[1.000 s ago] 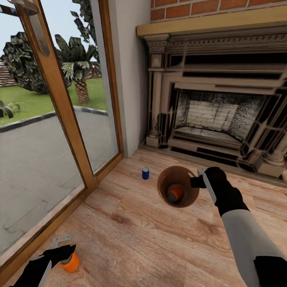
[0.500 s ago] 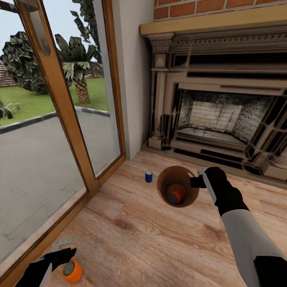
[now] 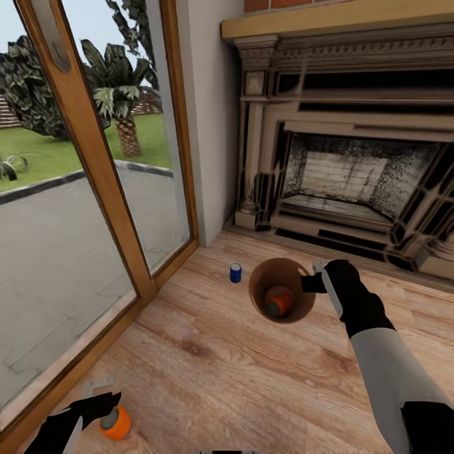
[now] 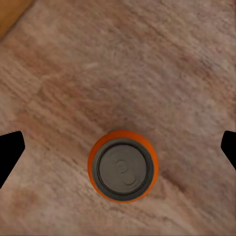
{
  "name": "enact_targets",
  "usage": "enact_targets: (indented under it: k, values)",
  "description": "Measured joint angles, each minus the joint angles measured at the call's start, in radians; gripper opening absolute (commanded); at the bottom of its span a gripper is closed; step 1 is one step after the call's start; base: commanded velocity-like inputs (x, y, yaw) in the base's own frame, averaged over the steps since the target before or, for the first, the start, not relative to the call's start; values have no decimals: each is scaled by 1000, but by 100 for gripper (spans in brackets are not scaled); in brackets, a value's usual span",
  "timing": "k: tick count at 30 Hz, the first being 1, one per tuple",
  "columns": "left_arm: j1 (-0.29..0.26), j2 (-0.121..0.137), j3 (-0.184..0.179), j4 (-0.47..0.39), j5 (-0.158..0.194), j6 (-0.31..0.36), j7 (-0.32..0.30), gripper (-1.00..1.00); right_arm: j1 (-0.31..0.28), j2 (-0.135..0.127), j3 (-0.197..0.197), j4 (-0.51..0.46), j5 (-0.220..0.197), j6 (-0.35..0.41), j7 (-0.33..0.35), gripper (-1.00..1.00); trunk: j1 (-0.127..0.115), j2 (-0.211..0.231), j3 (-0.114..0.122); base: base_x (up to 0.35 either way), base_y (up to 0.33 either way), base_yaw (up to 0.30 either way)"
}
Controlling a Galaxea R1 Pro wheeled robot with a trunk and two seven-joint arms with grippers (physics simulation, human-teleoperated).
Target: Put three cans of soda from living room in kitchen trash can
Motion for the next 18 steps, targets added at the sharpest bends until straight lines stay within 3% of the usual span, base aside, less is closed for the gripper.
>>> enact_targets:
  k: [18]
  values:
    - [0,1,-1,1,-2,-9,0,100,-45,-10,1,-42,-5,0,0,-100,8,-4,-70,0,0,0]
